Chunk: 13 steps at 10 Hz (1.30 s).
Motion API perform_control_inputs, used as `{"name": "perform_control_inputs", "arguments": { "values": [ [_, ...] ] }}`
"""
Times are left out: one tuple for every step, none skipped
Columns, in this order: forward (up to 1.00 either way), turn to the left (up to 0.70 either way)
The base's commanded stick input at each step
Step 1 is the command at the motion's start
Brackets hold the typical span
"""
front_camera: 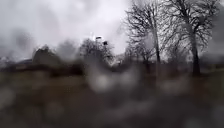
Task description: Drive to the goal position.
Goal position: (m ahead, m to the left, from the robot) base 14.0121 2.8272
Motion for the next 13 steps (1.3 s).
{"name": "perform_control_inputs", "arguments": {
  "values": [
    [1.00,0.00],
    [1.00,0.00],
    [1.00,0.00],
    [1.00,0.00],
    [1.00,0.00],
    [1.00,0.00],
    [1.00,0.00],
    [1.00,0.00],
    [1.00,0.00],
    [1.00,0.00],
    [1.00,0.00],
    [1.00,0.00],
    [1.00,0.00]
  ]
}}
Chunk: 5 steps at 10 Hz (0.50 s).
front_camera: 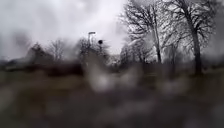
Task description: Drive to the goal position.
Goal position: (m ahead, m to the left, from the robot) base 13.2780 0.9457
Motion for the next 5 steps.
{"name": "perform_control_inputs", "arguments": {
  "values": [
    [1.00,0.00],
    [1.00,0.00],
    [1.00,0.00],
    [1.00,0.00],
    [1.00,0.00]
  ]
}}
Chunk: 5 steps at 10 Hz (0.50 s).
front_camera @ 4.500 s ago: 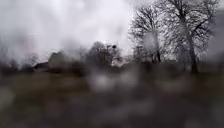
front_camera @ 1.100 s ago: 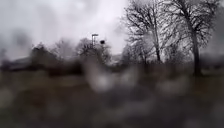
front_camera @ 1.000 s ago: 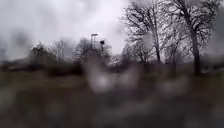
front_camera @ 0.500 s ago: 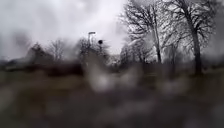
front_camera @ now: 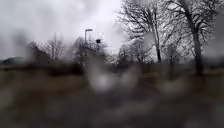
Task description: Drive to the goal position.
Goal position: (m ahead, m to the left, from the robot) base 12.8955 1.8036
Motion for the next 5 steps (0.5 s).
{"name": "perform_control_inputs", "arguments": {
  "values": [
    [1.00,0.00],
    [1.00,0.00],
    [1.00,0.00],
    [1.00,0.00],
    [1.00,0.00]
  ]
}}
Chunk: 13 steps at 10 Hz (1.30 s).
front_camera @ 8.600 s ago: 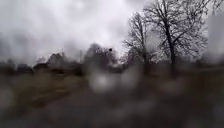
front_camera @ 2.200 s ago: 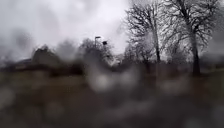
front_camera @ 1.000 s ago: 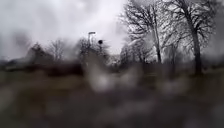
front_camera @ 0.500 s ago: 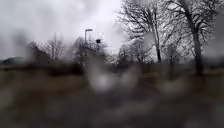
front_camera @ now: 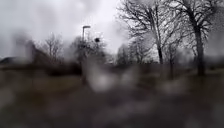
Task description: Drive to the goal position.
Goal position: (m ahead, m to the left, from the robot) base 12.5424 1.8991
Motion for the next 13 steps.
{"name": "perform_control_inputs", "arguments": {
  "values": [
    [1.00,0.00],
    [1.00,0.00],
    [1.00,0.00],
    [1.00,0.00],
    [1.00,0.00],
    [1.00,0.00],
    [1.00,0.00],
    [1.00,0.00],
    [1.00,0.00],
    [1.00,0.00],
    [1.00,0.00],
    [1.00,0.00],
    [1.00,0.00]
  ]
}}
